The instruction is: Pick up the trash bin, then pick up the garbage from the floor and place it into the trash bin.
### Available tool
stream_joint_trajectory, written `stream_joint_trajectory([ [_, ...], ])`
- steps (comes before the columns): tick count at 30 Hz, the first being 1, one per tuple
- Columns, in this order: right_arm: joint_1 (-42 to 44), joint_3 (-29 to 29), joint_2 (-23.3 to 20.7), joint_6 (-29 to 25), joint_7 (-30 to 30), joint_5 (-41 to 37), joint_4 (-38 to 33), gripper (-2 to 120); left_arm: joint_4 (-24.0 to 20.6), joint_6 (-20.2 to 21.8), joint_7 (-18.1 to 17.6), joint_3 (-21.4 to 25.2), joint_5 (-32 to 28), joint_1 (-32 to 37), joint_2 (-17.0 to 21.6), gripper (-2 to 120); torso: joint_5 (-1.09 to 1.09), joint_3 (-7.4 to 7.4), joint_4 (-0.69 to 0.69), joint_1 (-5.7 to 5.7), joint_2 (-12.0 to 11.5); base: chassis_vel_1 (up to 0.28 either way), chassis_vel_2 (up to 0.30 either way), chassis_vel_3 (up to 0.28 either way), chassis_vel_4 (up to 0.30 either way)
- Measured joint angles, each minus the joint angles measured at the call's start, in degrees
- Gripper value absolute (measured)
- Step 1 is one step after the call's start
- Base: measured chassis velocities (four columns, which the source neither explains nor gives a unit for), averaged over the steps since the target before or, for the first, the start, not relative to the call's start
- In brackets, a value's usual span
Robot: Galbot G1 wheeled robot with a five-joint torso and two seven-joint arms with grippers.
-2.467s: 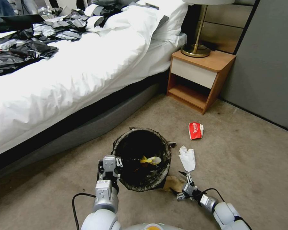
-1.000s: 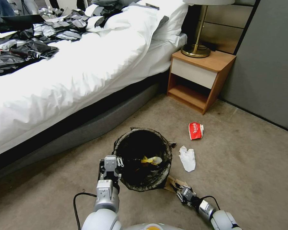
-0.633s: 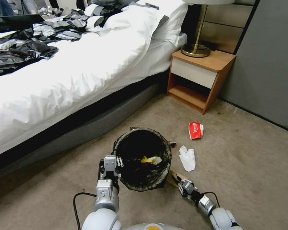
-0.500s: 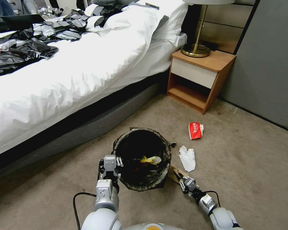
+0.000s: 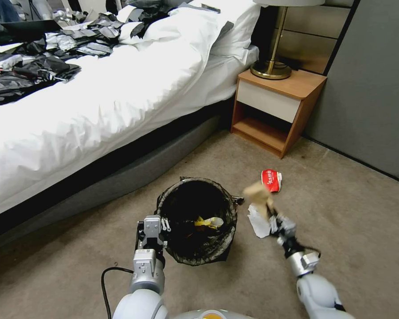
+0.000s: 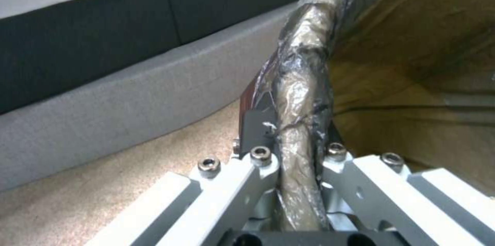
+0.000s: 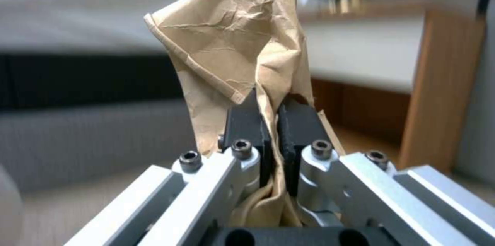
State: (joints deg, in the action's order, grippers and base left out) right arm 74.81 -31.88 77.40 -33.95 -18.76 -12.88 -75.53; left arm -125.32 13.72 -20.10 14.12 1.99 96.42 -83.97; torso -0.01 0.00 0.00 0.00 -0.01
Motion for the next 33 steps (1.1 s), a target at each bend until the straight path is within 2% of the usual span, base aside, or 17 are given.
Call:
stream_joint_trajectory([
  [1, 0.6, -0.3, -0.2, 0.1, 0.4, -1.6, -3.3, 1, 0.1, 0.0, 0.0, 0.0, 0.0, 0.0, 0.0, 0, -0.01, 0.00, 0.00, 0.00, 0.0, 0.000, 0.000, 0.000, 0.000],
  [4, 1.0, -0.5, -0.3, 0.1, 0.6, -2.2, -5.6, 1, 0.2, 0.0, 0.0, 0.0, 0.0, -0.1, 0.1, 0, -0.02, 0.00, 0.00, 0.00, 0.0, 0.000, 0.000, 0.000, 0.000],
  [6, 2.5, -0.8, -0.4, -0.1, 0.7, -2.8, -13.0, 1, 0.5, 0.0, 0.0, -0.1, 0.0, -0.2, 0.1, 0, 0.00, 0.00, 0.00, 0.00, 0.0, 0.000, 0.000, 0.000, 0.000],
  [8, 3.0, -0.8, -0.4, -0.1, 0.6, -2.9, -15.3, 1, 0.6, 0.0, 0.0, -0.1, 0.0, -0.2, 0.1, 0, -0.01, 0.00, 0.00, 0.00, 0.0, 0.000, 0.000, 0.000, 0.000],
  [10, 5.2, 0.3, -0.3, -0.2, -1.3, -3.1, -23.9, 1, 0.9, 0.0, 0.0, -0.1, -0.1, -0.4, 0.2, 0, -0.01, 0.00, 0.00, 0.00, 0.0, 0.000, 0.000, 0.000, 0.000],
  [11, 5.2, 0.3, -0.3, -0.2, -1.3, -3.1, -23.9, 1, 0.9, 0.0, 0.0, -0.1, -0.1, -0.4, 0.2, 0, -0.01, 0.00, 0.00, 0.00, 0.0, 0.000, 0.000, 0.000, 0.000],
  [13, 7.1, 2.5, -0.2, 0.0, -3.8, -1.8, -30.0, 1, 1.1, 0.1, 0.0, -0.1, -0.1, -0.5, 0.3, 0, -0.01, 0.00, 0.00, 0.00, 0.0, 0.000, 0.000, 0.000, 0.000],
  [16, 8.7, 5.2, -0.1, 0.2, -5.2, 0.9, -33.2, 1, 1.3, 0.1, 0.0, -0.1, -0.1, -0.6, 0.3, 0, 0.00, 0.00, 0.00, 0.00, 0.0, 0.000, 0.000, 0.000, 0.000],
  [18, 10.2, 9.3, -0.2, -0.2, -5.8, 4.7, -33.8, 1, 1.4, 0.1, 0.0, -0.3, -0.1, -0.5, 0.2, 0, 0.00, 0.00, 0.00, 0.00, 0.0, 0.000, 0.000, 0.000, 0.000],
  [19, 10.2, 9.3, -0.2, -0.2, -5.8, 4.7, -33.8, 1, 1.4, 0.1, 0.0, -0.3, -0.1, -0.5, 0.2, 0, 0.00, 0.00, 0.00, 0.00, 0.0, 0.000, 0.000, 0.000, 0.000],
  [22, 11.7, 14.7, 0.0, -1.5, -5.7, 9.4, -30.8, 1, 1.4, 0.1, 0.0, -0.6, -0.1, -0.5, 0.2, 0, 0.00, 0.00, 0.00, 0.00, 0.0, 0.000, 0.000, 0.000, 0.000],
  [33, 9.9, 17.2, 0.9, -0.9, -4.7, 11.3, -25.8, 1, 1.3, 0.1, 0.0, -0.9, 0.0, -0.6, 0.2, 0, 0.00, 0.00, 0.00, 0.00, 0.0, 0.000, 0.000, 0.000, 0.000],
])
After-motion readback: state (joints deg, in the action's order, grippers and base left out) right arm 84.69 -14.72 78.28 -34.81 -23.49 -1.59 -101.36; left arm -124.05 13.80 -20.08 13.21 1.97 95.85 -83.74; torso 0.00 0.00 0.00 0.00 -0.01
